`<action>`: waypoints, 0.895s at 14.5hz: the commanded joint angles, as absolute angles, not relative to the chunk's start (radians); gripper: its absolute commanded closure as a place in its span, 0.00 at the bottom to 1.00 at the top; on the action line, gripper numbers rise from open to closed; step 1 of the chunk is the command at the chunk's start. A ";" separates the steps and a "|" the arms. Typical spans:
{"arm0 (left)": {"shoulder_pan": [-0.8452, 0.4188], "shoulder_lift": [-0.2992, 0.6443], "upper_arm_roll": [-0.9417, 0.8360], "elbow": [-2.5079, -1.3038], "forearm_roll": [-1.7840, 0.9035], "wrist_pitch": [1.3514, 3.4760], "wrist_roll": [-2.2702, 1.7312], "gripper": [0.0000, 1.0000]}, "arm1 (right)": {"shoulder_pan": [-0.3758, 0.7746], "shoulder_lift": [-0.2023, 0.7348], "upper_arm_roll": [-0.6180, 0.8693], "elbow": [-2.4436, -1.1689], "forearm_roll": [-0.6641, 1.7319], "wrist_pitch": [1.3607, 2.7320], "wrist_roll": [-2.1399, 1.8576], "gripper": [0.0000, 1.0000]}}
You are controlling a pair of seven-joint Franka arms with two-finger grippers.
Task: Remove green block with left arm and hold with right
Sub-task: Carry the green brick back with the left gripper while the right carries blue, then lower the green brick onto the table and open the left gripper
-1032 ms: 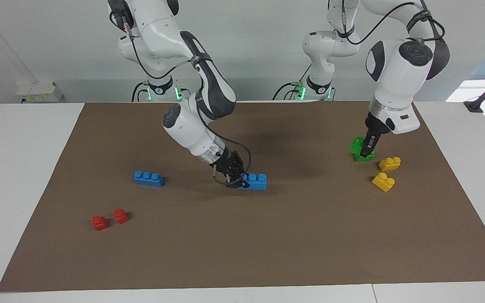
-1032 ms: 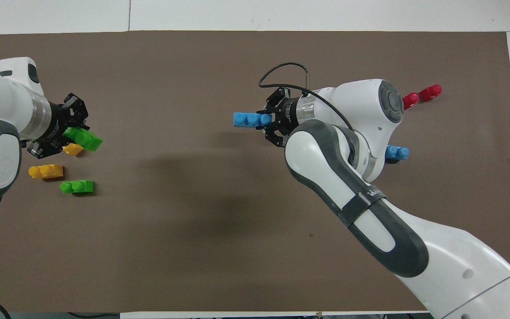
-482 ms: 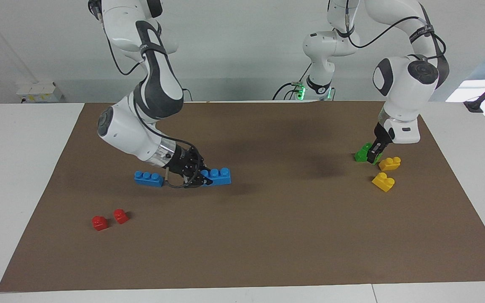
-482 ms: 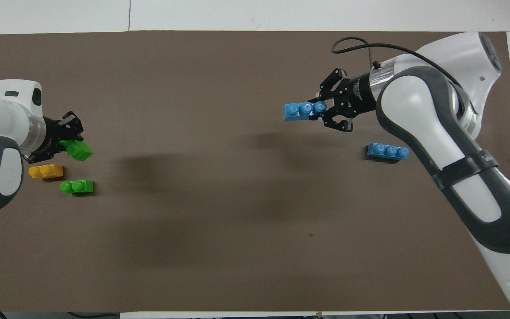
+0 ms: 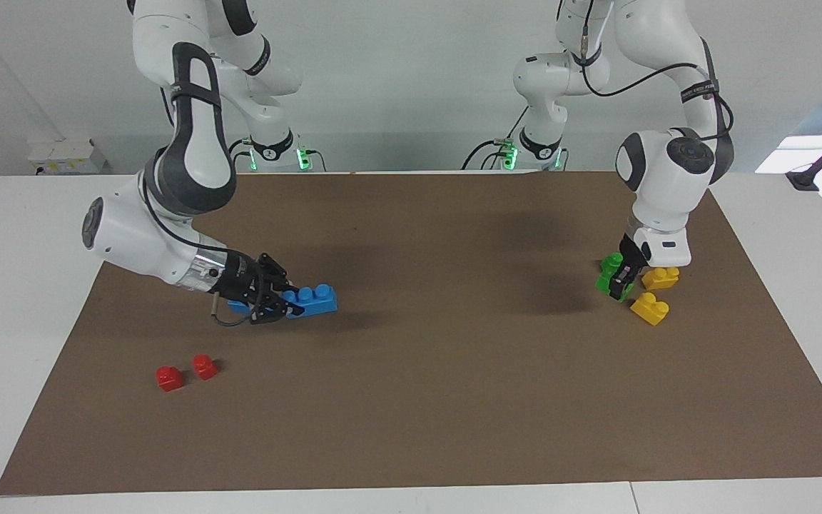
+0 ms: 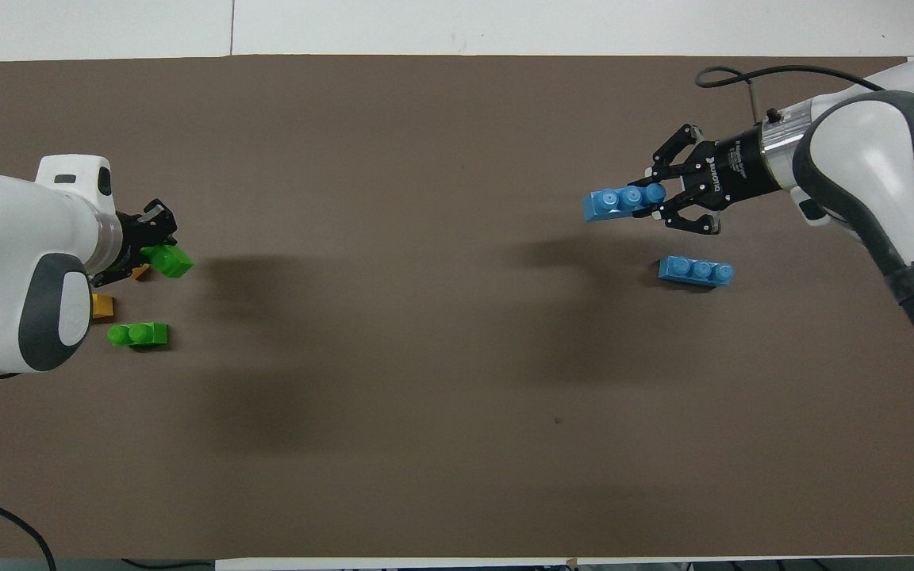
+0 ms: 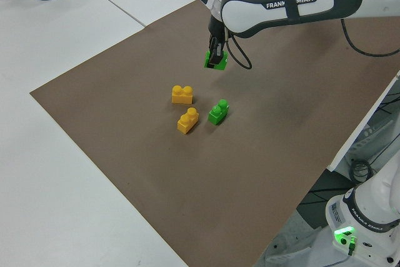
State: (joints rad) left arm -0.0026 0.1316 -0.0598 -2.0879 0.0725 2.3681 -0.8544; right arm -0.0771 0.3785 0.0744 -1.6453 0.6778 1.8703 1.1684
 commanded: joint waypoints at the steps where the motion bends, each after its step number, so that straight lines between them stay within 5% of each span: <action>1: 0.014 0.169 -0.066 -2.094 0.074 2.466 -0.974 1.00 | -0.121 0.405 0.091 -1.623 0.621 1.847 1.126 1.00; 13: 0.015 0.288 -0.066 -2.091 0.074 2.496 -1.103 1.00 | -0.156 0.521 0.091 -1.574 0.607 1.962 1.089 1.00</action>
